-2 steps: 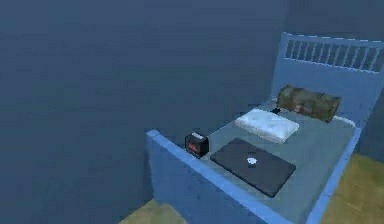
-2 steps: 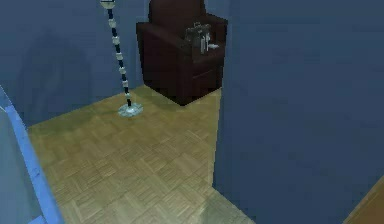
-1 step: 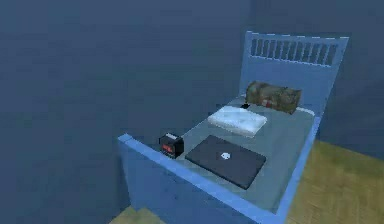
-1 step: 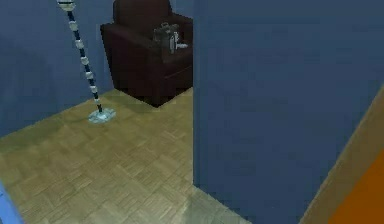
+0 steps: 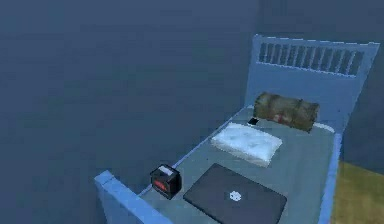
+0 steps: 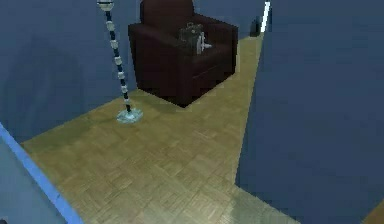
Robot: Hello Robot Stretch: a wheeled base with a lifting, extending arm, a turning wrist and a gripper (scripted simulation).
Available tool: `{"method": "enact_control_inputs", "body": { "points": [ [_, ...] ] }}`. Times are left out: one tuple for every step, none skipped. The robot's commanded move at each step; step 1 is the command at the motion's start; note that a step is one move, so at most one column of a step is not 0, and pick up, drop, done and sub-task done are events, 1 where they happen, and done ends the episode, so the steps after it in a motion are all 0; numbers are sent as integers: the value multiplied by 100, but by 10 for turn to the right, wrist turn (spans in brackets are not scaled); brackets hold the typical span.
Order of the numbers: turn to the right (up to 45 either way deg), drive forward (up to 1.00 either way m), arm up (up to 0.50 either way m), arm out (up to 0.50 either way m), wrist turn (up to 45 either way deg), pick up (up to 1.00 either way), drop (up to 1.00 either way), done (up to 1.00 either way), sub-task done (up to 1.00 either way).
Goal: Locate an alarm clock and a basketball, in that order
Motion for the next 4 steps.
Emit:
{"method": "enact_control_inputs", "body": {
  "points": [
    [0,0,0,0,0,0,0,0,100],
    [450,0,0,0,0,0,0,0,0],
    [450,0,0,0,0,0,0,0,0],
    [450,0,0,0,0,0,0,0,0]
  ]
}}
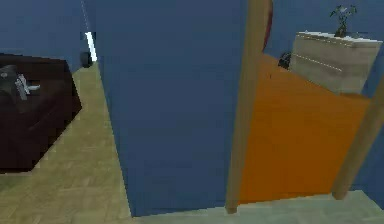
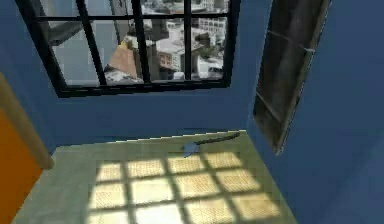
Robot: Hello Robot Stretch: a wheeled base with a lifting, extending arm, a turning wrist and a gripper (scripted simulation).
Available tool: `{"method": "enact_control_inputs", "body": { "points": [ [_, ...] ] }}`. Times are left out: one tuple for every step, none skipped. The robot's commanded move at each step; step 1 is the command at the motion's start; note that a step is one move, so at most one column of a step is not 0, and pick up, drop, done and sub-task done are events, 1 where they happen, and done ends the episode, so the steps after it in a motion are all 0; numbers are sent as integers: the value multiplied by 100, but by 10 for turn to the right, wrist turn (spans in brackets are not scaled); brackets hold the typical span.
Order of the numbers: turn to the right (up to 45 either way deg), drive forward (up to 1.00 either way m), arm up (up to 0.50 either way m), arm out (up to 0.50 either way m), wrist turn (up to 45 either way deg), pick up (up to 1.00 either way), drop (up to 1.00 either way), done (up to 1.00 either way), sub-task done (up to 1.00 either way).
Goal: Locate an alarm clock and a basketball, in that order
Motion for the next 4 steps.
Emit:
{"method": "enact_control_inputs", "body": {
  "points": [
    [420,0,0,0,0,0,0,0,0],
    [0,100,0,0,0,0,0,0,0],
    [0,15,0,0,0,0,0,0,0],
    [-300,0,0,0,0,0,0,0,0]
  ]
}}
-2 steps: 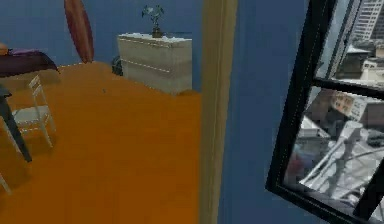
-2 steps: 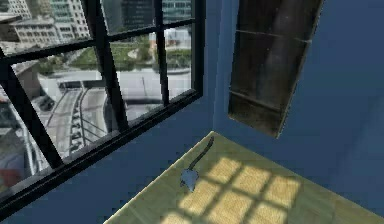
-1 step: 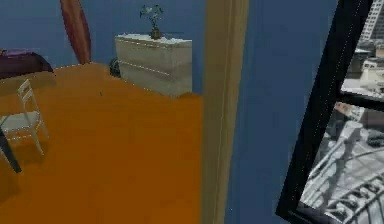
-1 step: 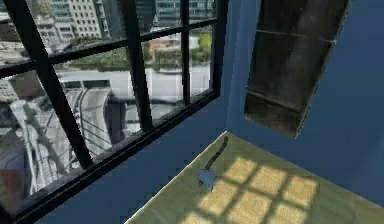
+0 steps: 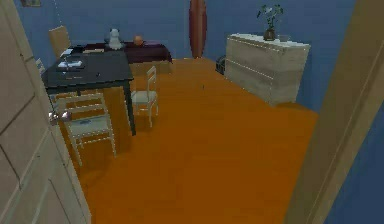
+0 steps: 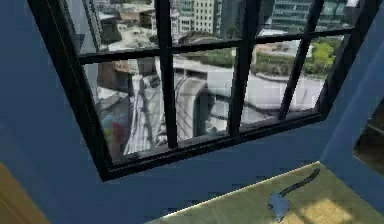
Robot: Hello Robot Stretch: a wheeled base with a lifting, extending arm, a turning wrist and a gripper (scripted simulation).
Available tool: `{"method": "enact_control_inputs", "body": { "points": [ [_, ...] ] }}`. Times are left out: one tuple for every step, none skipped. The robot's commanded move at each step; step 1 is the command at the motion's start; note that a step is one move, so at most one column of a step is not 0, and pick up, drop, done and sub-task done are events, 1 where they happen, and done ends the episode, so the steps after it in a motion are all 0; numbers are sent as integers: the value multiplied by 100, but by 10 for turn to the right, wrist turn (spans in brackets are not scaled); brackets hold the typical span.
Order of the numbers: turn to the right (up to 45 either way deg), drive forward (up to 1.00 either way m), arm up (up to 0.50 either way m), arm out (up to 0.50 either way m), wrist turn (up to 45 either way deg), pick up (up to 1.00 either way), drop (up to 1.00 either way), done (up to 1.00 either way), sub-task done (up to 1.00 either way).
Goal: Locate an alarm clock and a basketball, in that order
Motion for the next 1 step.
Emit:
{"method": "enact_control_inputs", "body": {
  "points": [
    [0,100,0,0,0,0,0,0,0]
  ]
}}
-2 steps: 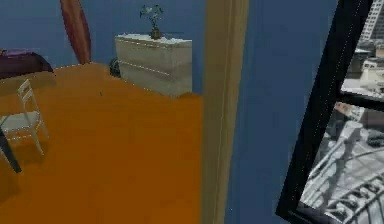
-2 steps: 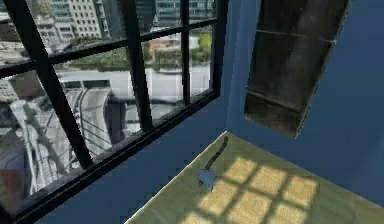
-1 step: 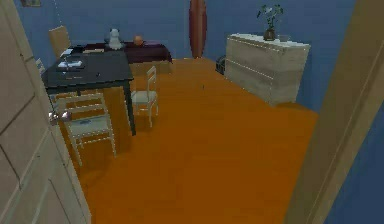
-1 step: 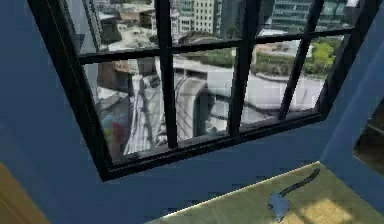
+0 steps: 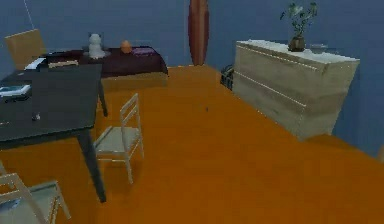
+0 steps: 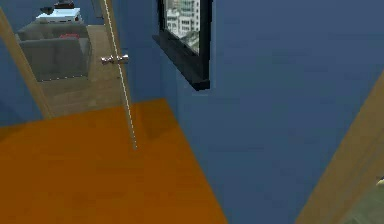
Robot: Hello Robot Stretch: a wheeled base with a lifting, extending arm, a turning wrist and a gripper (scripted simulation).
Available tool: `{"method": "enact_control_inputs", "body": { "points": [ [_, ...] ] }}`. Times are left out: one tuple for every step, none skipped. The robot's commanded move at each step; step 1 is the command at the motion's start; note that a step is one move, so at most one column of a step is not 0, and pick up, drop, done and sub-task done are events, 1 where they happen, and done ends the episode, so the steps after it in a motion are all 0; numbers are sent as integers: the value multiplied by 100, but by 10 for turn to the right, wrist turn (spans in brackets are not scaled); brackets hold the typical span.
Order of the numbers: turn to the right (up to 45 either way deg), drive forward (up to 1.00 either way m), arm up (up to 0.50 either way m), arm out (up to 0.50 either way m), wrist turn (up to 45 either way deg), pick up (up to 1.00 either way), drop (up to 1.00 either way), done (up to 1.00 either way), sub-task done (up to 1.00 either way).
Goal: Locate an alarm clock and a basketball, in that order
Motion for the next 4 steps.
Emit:
{"method": "enact_control_inputs", "body": {
  "points": [
    [-30,0,0,0,0,0,0,0,0],
    [90,0,0,0,0,0,0,0,0],
    [0,100,0,0,0,0,0,0,0],
    [0,50,0,0,0,0,0,0,0]
  ]
}}
